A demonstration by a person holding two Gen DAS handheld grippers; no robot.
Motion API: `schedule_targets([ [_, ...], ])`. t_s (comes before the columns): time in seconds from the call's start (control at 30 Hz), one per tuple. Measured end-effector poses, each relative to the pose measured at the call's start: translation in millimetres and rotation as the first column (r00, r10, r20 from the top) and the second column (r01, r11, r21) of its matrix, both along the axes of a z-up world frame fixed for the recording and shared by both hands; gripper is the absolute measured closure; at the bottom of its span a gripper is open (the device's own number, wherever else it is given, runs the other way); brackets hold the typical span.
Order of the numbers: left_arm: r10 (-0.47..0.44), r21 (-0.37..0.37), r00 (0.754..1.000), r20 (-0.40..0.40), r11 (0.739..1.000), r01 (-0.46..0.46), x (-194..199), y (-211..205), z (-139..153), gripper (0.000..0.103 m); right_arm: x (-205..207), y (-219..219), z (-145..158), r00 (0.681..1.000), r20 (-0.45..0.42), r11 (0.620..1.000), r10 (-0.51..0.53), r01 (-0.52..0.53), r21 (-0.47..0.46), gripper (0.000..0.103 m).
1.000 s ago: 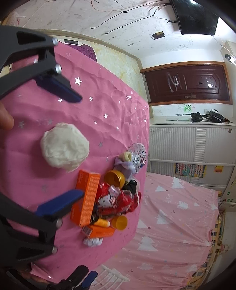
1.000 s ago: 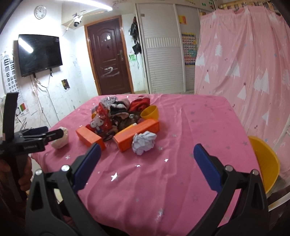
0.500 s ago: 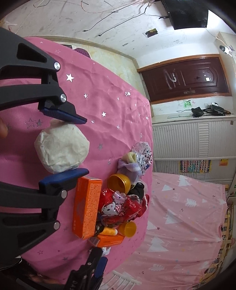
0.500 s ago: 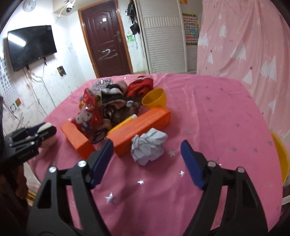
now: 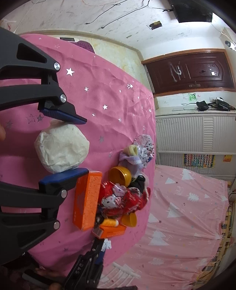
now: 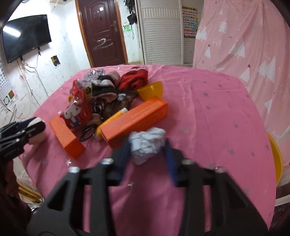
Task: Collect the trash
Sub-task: 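Carry both items to the yellow bin and open both grippers over it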
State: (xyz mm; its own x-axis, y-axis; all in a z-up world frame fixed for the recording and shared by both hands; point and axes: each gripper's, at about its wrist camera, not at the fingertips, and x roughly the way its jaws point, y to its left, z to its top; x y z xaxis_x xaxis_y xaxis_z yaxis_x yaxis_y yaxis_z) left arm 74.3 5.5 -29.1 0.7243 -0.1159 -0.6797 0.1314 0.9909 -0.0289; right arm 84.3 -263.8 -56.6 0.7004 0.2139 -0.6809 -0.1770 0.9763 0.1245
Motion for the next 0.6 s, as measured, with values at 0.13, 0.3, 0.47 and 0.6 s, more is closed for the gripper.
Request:
schedule_targets([
  [0.13,-0.005,-0.012,0.999,0.046,1.000,0.005,-8,-1,18,0.060,-5,-9,5,0.999,0.043,0.999,-0.017,0.016,0.028,0.072],
  [0.3,-0.060,-0.012,0.996,0.069,0.998,0.061,-8,-23,38,0.060,-8,-26,12,0.997,0.066,0.998,-0.042,0.039,0.039,0.072],
  [0.47,-0.160,-0.016,0.985,0.065,0.987,0.161,0,-68,50,0.060,-18,-61,24,0.987,0.113,0.993,-0.114,0.110,0.039,0.072],
  [0.6,-0.284,-0.043,0.957,0.059,0.957,0.287,8,-118,59,0.060,-28,-104,34,0.964,0.154,0.977,-0.215,0.213,0.030,0.072],
])
